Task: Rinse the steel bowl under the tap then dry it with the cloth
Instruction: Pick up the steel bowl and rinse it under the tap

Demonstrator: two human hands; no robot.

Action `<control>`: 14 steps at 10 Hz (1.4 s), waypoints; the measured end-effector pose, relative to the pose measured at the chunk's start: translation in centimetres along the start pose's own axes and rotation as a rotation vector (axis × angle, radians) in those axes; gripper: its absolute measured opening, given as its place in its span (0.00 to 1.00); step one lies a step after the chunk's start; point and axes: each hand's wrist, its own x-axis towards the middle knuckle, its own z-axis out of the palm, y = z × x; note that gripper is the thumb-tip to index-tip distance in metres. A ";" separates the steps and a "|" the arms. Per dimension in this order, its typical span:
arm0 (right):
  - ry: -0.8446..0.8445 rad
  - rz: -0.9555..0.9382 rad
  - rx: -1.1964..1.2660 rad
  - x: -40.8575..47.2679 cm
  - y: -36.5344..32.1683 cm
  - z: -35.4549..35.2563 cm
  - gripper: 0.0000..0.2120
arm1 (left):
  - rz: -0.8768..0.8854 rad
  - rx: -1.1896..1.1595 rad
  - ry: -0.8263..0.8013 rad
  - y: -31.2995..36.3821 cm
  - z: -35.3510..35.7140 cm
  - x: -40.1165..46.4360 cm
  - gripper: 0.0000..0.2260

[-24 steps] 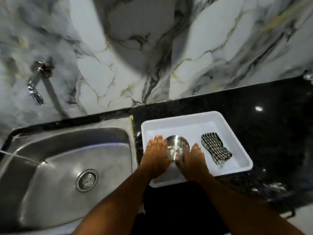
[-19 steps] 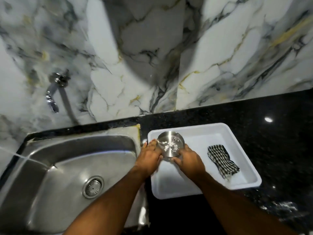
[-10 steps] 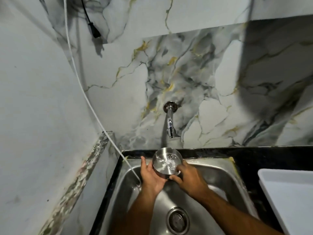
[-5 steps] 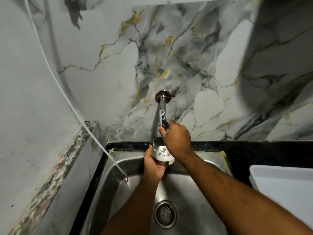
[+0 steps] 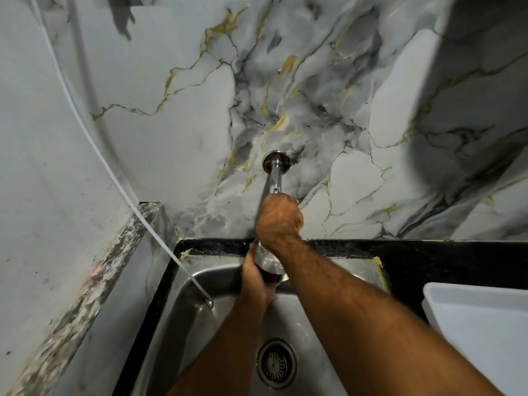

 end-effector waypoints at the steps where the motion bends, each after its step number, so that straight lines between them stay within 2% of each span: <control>1: 0.024 0.040 0.107 0.0 -0.1 0.3 0.10 | 0.051 0.047 -0.036 0.2 -0.5 0.1 0.25; 2: 0.002 0.080 0.256 0.5 1.0 -0.2 0.13 | 0.059 -0.007 -0.040 0.4 -0.4 -0.1 0.25; 3: -0.087 0.018 0.240 1.5 3.1 -0.9 0.23 | 0.041 -0.042 -0.047 0.5 -0.3 0.0 0.26; 4: -0.049 -0.001 0.038 2.0 3.2 -0.8 0.25 | 0.049 -0.016 -0.044 0.1 -0.3 0.0 0.26; 5: 0.032 0.015 -0.134 1.9 1.5 -0.4 0.18 | 0.059 0.037 -0.057 0.0 -0.5 0.1 0.26; 6: 0.019 0.067 -0.209 1.6 0.2 0.1 0.15 | 0.069 0.083 -0.082 -0.3 -0.7 0.4 0.26; 7: -0.054 0.044 0.004 2.4 1.9 -0.8 0.24 | 0.069 -0.015 -0.129 -0.8 -0.6 1.2 0.23; 9: -0.650 -0.069 0.873 5.6 7.5 -3.1 0.14 | 0.026 -0.048 -0.135 -0.9 -1.4 1.7 0.24; 10: -0.844 -0.096 1.093 6.3 8.4 -1.1 0.16 | -0.019 -0.018 -0.117 -0.7 -2.0 1.5 0.27; 11: -0.872 -0.084 1.230 6.6 8.9 0.6 0.17 | -0.009 0.057 -0.067 -0.4 -2.6 1.2 0.27; 12: -0.758 -0.087 1.235 6.8 8.8 1.3 0.19 | 0.009 0.109 -0.063 -0.3 -3.1 0.9 0.27; 13: -0.521 -0.119 1.088 6.3 8.5 1.3 0.20 | 0.014 0.173 -0.040 -0.5 -3.2 1.1 0.30; 14: -0.345 -0.093 0.959 5.4 7.9 1.3 0.20 | -0.004 0.197 -0.014 -1.0 -2.7 1.1 0.27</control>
